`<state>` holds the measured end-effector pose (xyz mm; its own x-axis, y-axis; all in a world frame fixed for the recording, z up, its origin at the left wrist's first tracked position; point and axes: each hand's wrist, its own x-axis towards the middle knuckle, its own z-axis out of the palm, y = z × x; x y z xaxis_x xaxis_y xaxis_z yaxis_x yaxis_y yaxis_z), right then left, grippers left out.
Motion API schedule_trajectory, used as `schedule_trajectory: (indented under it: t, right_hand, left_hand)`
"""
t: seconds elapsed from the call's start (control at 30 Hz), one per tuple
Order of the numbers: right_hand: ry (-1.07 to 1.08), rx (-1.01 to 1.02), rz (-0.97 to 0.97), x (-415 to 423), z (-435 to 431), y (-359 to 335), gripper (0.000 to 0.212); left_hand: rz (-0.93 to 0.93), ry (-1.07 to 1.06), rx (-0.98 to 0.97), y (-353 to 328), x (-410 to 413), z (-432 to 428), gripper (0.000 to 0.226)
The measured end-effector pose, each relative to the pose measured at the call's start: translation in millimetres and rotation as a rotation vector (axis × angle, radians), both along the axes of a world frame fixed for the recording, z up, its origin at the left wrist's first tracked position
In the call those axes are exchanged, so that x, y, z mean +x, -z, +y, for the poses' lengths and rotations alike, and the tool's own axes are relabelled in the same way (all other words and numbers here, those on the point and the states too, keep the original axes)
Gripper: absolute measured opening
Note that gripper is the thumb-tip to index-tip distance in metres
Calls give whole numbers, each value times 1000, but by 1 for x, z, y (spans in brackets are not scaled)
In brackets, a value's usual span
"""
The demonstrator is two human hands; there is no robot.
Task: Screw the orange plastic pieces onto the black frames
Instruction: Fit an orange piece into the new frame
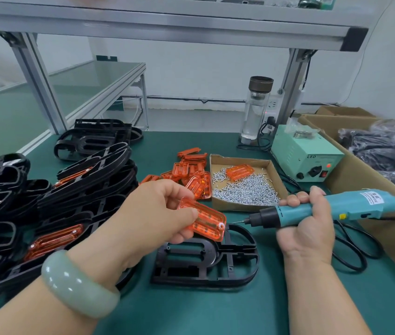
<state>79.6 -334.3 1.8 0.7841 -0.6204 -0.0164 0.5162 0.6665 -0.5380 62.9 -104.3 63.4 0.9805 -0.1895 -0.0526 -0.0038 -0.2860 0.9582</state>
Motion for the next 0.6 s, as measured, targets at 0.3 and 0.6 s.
schedule_trajectory:
  t: [0.3,0.6]
  right_hand:
    - [4,-17,10,1,0,1,17]
    - [5,-25,10,0,0,1,18]
  left_hand:
    - [47,-14,-68,-2,-5,2,22]
    - [136,12,-164,-3,-7,4,22]
